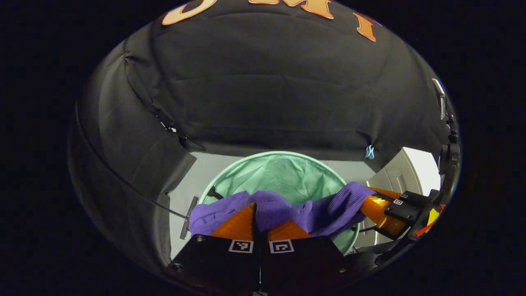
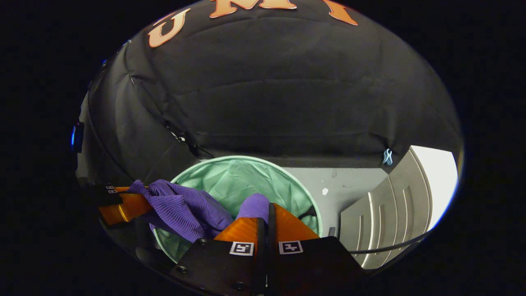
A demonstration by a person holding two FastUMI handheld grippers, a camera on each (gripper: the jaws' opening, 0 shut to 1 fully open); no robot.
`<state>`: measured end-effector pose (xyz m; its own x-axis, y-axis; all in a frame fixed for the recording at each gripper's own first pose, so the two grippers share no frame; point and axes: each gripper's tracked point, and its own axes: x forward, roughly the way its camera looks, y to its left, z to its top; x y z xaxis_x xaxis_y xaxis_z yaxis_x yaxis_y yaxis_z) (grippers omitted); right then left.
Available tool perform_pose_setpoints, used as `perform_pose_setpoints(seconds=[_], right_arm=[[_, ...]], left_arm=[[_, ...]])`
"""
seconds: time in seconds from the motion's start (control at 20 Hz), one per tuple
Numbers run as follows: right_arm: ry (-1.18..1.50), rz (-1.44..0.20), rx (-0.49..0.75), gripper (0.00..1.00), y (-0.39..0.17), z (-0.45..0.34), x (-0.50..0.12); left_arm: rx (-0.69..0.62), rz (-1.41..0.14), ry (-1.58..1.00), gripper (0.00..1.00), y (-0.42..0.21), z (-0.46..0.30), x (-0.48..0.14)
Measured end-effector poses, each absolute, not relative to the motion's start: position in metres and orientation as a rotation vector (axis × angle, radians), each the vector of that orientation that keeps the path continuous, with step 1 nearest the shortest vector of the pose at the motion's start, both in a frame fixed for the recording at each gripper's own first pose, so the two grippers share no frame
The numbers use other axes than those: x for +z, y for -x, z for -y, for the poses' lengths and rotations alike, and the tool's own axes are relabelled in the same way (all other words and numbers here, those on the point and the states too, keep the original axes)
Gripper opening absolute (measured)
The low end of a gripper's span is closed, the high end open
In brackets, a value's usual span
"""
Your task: Grasp the clothes on the hanger with both hands and then place them into the laundry hamper below.
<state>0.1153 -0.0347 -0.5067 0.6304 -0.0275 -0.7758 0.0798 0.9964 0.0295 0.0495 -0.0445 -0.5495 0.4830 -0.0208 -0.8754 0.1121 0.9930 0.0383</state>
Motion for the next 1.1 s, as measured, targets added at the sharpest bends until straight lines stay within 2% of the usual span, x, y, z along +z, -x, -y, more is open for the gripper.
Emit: perform_pose_setpoints(seconds=[0.1, 0.15, 0.25, 0.3, 0.35, 0.4, 0.45, 0.5, 0.65, 0.7, 0.85, 0.9, 0.95, 1.1], right_arm=[[-0.058, -0.909, -0.068, 0.09, -0.109, 0.038, -0.516], [-0.050, -0.922, -0.075, 0.10, -0.105, 0.041, -0.520], [-0.064, -0.924, -0.102, 0.12, -0.100, 0.041, -0.524], [-0.060, -0.930, -0.113, 0.18, -0.095, 0.042, -0.525], [-0.053, -0.931, -0.110, 0.18, -0.091, 0.043, -0.524], [-0.047, -0.930, -0.114, 0.28, -0.089, 0.044, -0.521], [-0.045, -0.910, -0.124, 0.32, -0.090, 0.045, -0.515], [-0.052, -0.885, -0.135, 0.35, -0.092, 0.046, -0.506], [-0.056, -0.835, -0.133, 0.69, -0.093, 0.049, -0.482], [-0.046, -0.807, -0.134, 0.99, -0.093, 0.052, -0.470], [-0.036, -0.704, -0.127, 1.00, -0.094, 0.051, -0.423], [-0.037, -0.674, -0.129, 0.93, -0.093, 0.052, -0.407], [-0.040, -0.648, -0.132, 1.00, -0.089, 0.053, -0.390], [-0.028, -0.562, -0.155, 1.00, -0.079, 0.061, -0.343]], left_arm=[[-0.043, -1.099, -0.074, 0.08, -0.043, 0.046, -0.555], [-0.036, -1.111, -0.058, 0.06, -0.042, 0.048, -0.555], [-0.026, -1.138, -0.034, 0.10, -0.035, 0.051, -0.559], [-0.023, -1.147, -0.038, 0.12, -0.030, 0.051, -0.560], [-0.035, -1.137, -0.037, 0.15, -0.030, 0.053, -0.555], [-0.049, -1.126, -0.032, 0.20, -0.034, 0.059, -0.554], [-0.053, -1.106, -0.031, 0.28, -0.039, 0.062, -0.552], [-0.060, -1.083, -0.037, 0.46, -0.040, 0.064, -0.545], [-0.071, -0.998, -0.073, 1.00, -0.053, 0.070, -0.522], [-0.074, -0.970, -0.082, 0.98, -0.051, 0.071, -0.510], [-0.061, -0.895, -0.083, 0.98, -0.059, 0.072, -0.478], [-0.051, -0.870, -0.079, 0.98, -0.059, 0.072, -0.467], [-0.047, -0.846, -0.070, 0.98, -0.061, 0.073, -0.454], [-0.051, -0.759, -0.056, 0.98, -0.063, 0.072, -0.406]])
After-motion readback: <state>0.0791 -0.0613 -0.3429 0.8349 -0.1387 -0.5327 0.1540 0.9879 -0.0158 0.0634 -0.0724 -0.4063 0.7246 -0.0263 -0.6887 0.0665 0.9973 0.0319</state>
